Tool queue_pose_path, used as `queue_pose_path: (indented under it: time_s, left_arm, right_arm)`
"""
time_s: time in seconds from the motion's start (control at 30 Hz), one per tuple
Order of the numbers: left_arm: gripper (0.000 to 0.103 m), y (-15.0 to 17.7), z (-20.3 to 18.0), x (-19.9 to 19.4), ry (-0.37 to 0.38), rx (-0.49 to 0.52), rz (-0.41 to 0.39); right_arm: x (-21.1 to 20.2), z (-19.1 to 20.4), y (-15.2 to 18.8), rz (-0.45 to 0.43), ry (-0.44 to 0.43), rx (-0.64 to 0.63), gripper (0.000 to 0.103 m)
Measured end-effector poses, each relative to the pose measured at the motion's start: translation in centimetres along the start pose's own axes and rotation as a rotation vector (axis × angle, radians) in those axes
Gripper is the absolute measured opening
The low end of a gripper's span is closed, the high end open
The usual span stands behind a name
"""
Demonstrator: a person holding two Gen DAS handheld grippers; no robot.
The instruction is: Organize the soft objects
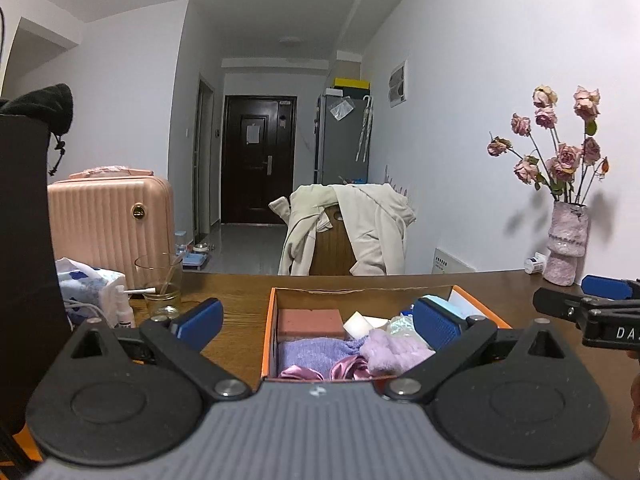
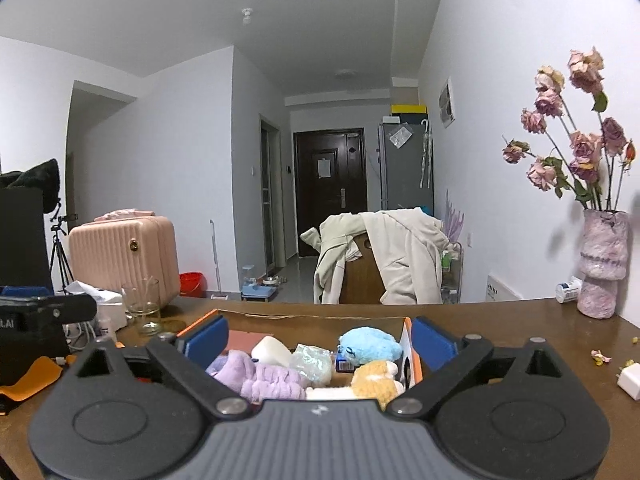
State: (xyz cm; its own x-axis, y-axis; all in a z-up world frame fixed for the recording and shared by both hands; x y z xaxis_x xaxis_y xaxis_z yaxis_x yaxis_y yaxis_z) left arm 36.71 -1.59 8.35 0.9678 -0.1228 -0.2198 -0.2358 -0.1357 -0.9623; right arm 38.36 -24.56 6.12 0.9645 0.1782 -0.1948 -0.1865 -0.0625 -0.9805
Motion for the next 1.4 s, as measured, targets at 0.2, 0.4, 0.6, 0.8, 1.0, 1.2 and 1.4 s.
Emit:
queue_pose_path:
  time_s: [0.2,0.4,0.6,0.8,1.0,1.2,1.4]
  left_arm:
    - [0.103,1.2,0.0,-3.7,-0.006,0.019,-0.018]
    - [0.103,3.0,0.0,-8.3,-0.002,0.007,-0.033]
    - [0.103,5.7,0.2,-12.5,0.006,0.017,-0.036]
    - [0.103,8.6,0.5,-16.2,-0.013,0.030,-0.026]
    - [0.103,10.8,0.3,-20.8,-0.031,0.043,-0.063]
    - [0.103,12.5,0.0,-24.0,-0.051,0.096,-0.100]
    - [0.103,12.8,0.1,-24.1,-0.054,0.061,-0.088]
  right_arm:
    - [-3.5,1.0,1.1,0.019,0.013,-0.002,0.099]
    - [-8.2,2.9,2.4,-0.001,-0.010,-0.033,0.099]
    - [-12.9,4.8,4.1,-0.020,-0.033,-0.048,0.099]
    - [-17.3,7.2,6.3,-0.025,-0.053,-0.092,0.100]
    - [-21.9,9.4,8.4,-0.046,-0.069,-0.094,0.103]
    - [-24.7,10.8,11.0,0.000,-0.114,-0.085,0.103]
    - [-25.1,11.6,12.3,0.037,-0.111,-0.079,0.103]
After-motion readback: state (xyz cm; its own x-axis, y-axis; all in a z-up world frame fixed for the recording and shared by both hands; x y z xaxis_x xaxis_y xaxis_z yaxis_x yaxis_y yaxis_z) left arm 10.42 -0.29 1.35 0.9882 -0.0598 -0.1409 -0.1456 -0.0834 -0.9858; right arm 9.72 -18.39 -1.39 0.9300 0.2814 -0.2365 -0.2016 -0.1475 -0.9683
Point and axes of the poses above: each gripper's, at about its wrist camera, not at the fingertips, and x roughly the way its jaws point, z to its left, y to its underside, the point moved 9 cm from there along x, roughly the way its jaws point, and after that the axes turned 8 degrees about -x, right-handed, at the moved point
